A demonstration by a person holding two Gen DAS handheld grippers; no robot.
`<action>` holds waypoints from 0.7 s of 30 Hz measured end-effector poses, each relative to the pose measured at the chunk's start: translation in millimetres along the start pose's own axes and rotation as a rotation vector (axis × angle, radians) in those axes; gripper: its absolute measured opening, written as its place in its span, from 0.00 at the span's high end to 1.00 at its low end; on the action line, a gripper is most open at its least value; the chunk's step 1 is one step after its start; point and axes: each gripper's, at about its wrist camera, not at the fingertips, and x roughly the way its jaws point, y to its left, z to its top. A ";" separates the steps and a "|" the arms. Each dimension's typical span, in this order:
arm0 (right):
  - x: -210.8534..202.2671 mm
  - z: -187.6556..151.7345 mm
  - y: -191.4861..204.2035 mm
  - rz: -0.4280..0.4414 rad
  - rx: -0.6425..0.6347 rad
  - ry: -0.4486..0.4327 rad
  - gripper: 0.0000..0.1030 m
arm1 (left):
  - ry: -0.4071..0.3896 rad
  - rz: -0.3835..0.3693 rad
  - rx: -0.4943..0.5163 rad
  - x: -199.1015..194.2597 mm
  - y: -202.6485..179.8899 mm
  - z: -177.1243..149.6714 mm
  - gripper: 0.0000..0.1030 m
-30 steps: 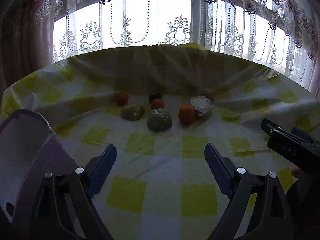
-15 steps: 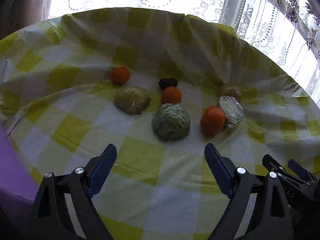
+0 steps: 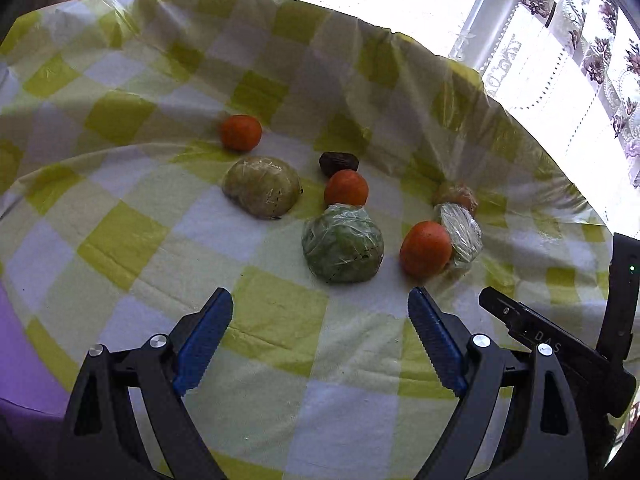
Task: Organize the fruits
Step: 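Grasp the pale cabbage in a clear bag with the right gripper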
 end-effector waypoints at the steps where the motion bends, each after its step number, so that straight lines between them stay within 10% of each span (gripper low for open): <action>1: 3.4 2.1 5.0 0.002 -0.018 0.003 0.28 | 0.001 -0.003 -0.003 0.1 0.3 -0.2 0.16; 21: 62.4 44.1 79.6 0.020 -0.266 0.038 0.30 | -0.007 -0.017 -0.004 -3.1 0.3 -0.5 0.16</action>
